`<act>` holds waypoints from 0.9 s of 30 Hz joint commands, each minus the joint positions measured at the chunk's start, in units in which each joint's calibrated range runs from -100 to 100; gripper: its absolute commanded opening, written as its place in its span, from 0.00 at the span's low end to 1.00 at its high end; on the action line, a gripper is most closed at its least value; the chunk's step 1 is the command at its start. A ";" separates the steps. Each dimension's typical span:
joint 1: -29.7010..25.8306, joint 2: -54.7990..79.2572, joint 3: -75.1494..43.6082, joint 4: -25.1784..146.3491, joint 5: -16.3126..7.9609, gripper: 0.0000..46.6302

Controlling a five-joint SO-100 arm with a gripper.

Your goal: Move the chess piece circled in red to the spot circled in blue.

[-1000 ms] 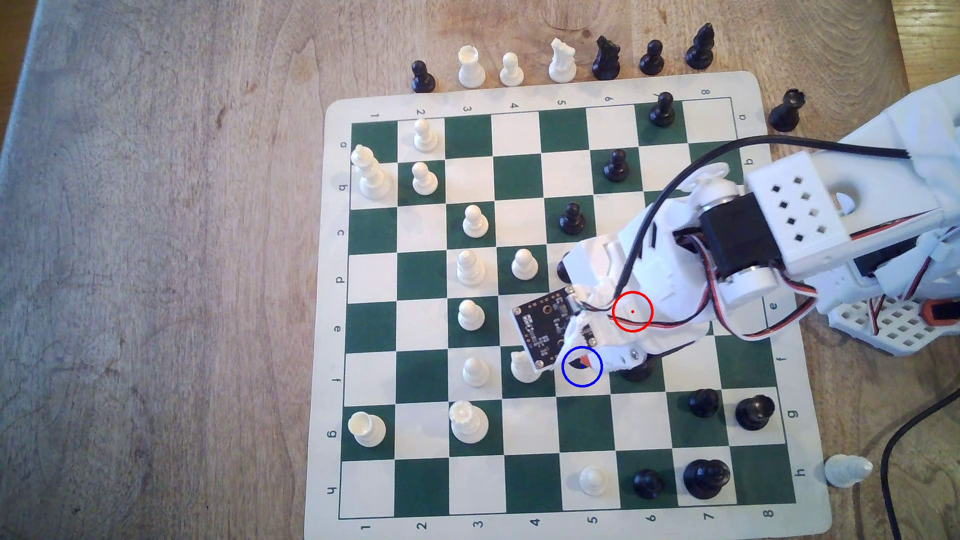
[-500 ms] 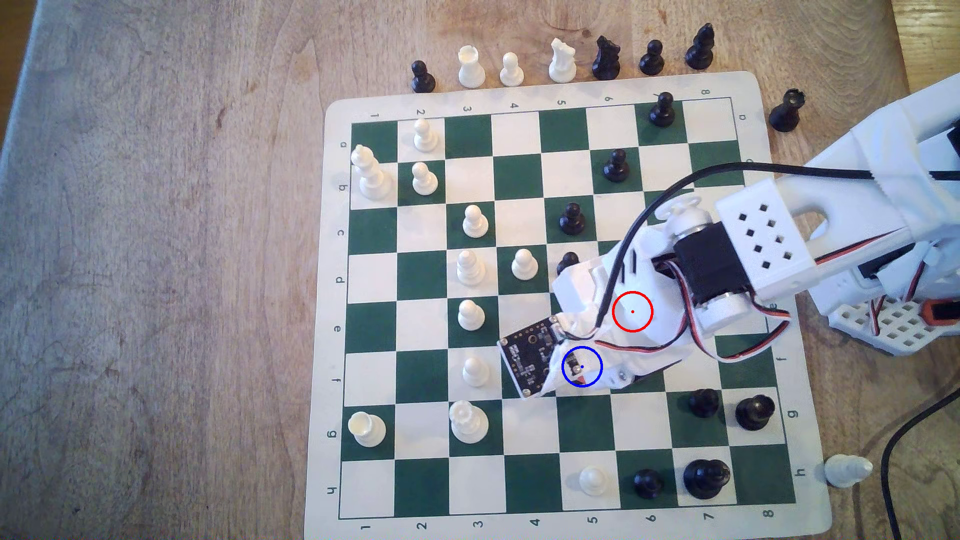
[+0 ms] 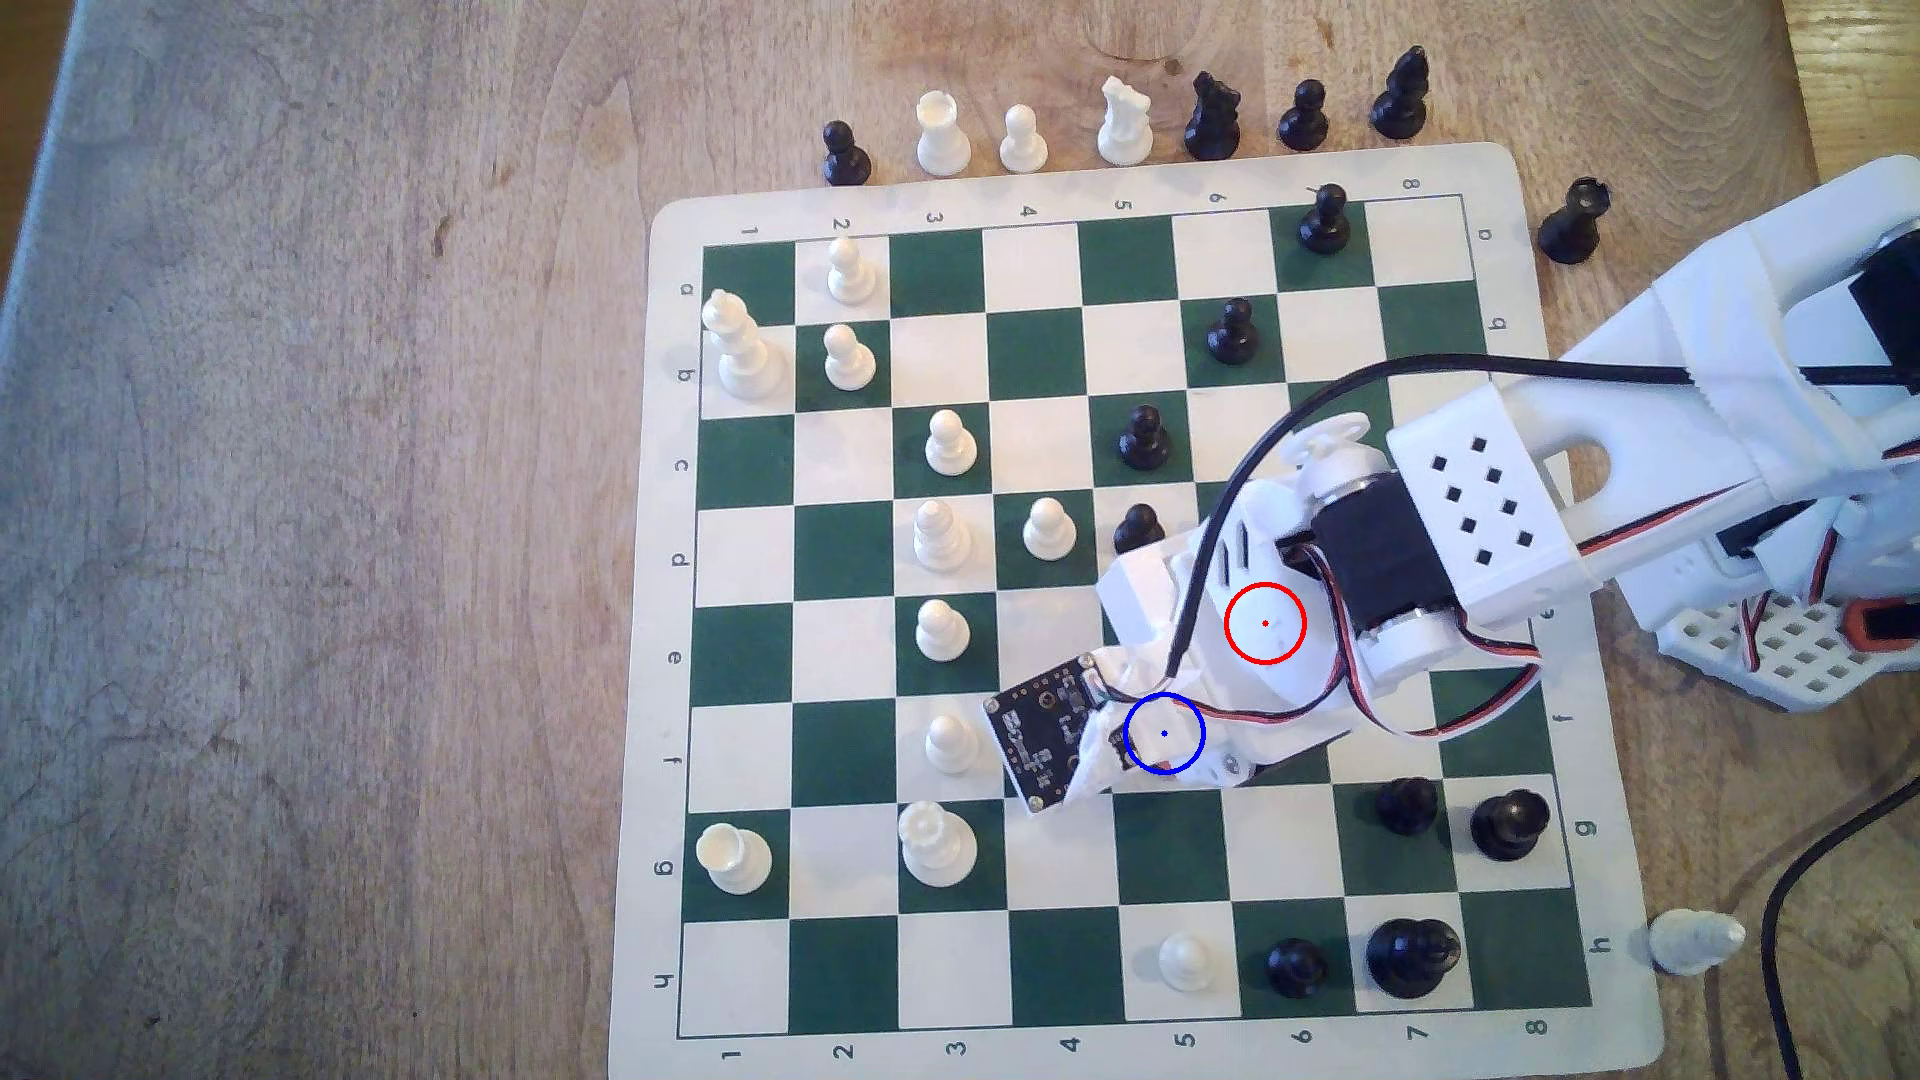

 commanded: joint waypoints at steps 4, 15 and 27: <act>0.60 -0.66 -2.90 -1.26 0.20 0.01; 1.69 -0.83 -2.45 -1.01 0.54 0.01; 2.79 -4.99 -0.63 -1.91 -0.44 0.34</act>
